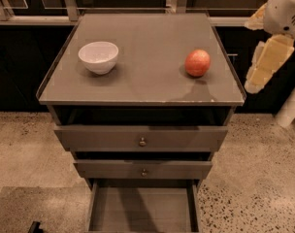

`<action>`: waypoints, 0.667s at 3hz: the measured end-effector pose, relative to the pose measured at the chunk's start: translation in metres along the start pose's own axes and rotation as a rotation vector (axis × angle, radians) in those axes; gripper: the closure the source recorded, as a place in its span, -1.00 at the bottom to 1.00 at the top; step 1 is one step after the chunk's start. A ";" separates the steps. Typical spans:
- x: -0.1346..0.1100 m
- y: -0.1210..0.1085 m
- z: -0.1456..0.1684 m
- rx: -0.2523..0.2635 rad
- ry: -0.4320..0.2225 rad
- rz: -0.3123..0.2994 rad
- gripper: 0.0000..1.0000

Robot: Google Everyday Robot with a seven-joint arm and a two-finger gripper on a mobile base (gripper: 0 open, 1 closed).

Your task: Place apple into bottom drawer

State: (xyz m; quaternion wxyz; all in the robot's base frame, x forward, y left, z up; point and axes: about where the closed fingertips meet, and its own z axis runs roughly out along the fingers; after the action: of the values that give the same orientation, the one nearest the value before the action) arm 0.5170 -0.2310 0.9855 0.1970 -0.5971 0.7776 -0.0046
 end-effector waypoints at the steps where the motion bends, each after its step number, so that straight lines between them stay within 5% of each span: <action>1: -0.003 -0.009 -0.005 0.026 -0.015 0.002 -1.00; 2: 0.003 -0.010 -0.001 0.025 -0.030 0.021 -1.00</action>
Offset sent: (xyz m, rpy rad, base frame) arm 0.0042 -0.0142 -0.0051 0.0517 -0.0065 -0.0386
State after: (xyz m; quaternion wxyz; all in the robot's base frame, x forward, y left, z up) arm 0.5253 -0.2367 0.9882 0.2161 -0.5862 0.7808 -0.0031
